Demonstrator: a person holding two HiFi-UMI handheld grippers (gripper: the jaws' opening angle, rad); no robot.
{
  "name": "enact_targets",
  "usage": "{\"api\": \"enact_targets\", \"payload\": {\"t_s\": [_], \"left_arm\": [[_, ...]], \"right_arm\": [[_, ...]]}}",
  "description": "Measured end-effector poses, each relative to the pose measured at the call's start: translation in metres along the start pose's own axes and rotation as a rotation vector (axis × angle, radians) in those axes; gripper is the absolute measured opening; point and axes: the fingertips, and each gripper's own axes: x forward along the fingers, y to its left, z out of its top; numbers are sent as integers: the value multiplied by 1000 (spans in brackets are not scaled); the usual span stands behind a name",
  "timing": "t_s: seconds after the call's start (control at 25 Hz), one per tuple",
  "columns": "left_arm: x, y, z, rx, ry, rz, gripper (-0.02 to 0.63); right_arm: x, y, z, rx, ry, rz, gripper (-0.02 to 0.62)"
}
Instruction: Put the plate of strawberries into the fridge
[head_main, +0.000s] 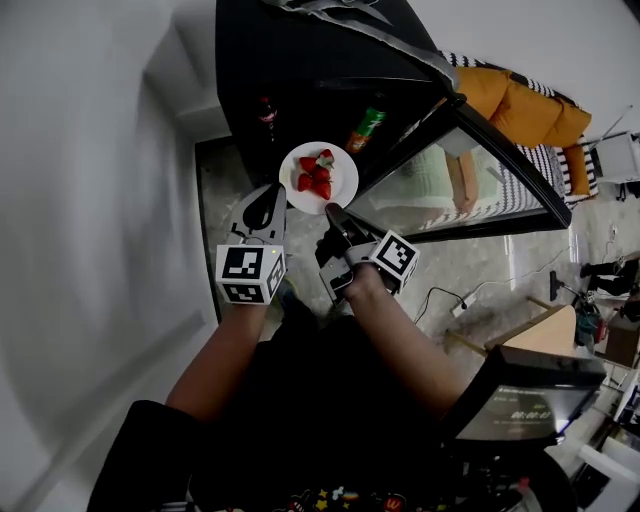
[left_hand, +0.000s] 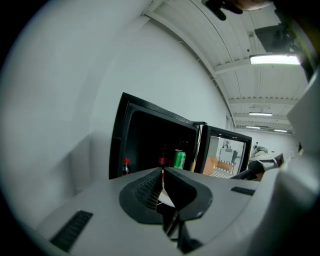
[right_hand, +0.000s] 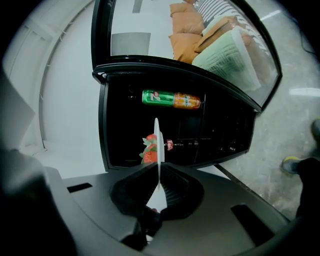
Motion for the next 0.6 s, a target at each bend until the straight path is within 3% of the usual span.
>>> {"api": "enact_targets", "payload": {"t_s": [0.24,0.6], "left_arm": [[36,24,-39,-5,11,14,11],[32,17,-38,-1,26,69,11]], "right_arm": [[38,-46,19,-8,0,-15,18],[47,-48,21,-10,44,-20,18]]}}
